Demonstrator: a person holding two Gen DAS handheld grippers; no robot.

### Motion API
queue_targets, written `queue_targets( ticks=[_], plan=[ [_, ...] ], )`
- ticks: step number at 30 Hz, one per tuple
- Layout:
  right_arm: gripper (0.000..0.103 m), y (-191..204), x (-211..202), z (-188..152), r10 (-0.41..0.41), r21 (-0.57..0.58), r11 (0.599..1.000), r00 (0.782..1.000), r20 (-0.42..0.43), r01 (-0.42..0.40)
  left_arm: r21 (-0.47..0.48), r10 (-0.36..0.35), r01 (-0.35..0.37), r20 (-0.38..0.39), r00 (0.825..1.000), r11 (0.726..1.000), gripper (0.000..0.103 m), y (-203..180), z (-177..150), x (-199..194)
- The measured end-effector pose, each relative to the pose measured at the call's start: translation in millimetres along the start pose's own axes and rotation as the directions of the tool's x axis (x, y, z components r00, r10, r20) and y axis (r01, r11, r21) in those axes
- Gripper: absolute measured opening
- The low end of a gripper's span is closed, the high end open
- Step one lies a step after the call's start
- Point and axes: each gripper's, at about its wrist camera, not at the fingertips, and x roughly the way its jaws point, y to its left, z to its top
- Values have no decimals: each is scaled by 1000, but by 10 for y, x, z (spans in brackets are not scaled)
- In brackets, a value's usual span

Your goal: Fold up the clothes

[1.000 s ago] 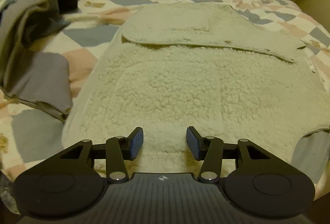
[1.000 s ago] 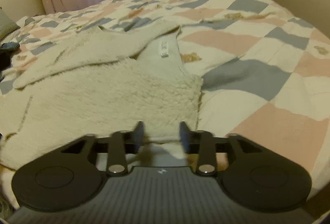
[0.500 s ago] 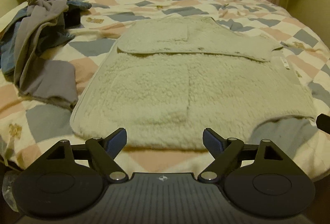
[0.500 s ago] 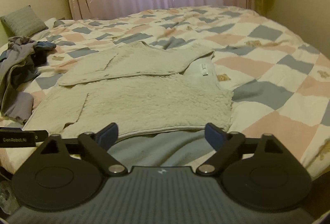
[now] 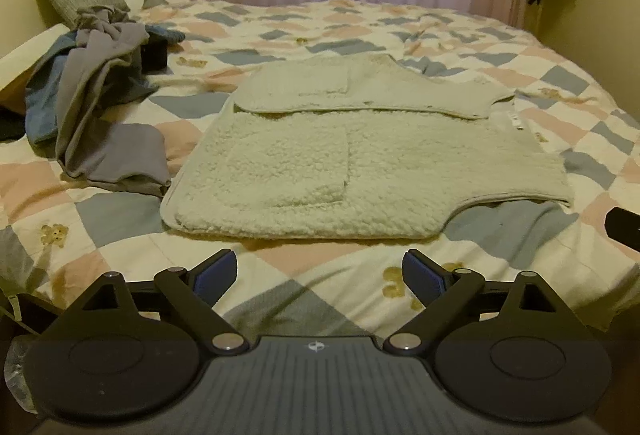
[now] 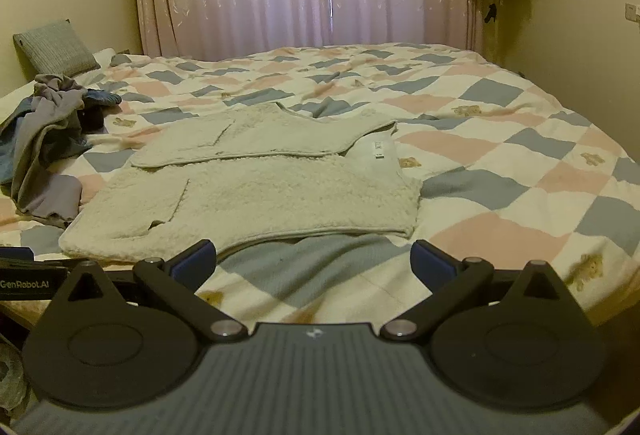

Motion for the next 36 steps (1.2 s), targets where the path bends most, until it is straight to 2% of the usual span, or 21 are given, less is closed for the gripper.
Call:
queue_targets(
  ticks=[12, 26, 36],
  plan=[
    [102, -75, -86, -42, -5, 32, 999, 1000, -16, 6, 34, 7, -8, 41, 999, 999, 97, -45, -60, -197],
    [102, -67, 205, -58, -33, 25, 999, 995, -93, 36, -8, 43, -43, -15, 999, 999, 97, 186, -76, 56],
    [102, -98, 331, -38, -34, 35, 999, 992, -119, 39, 4, 44, -44, -24, 999, 999, 98, 167, 5, 168]
  ],
)
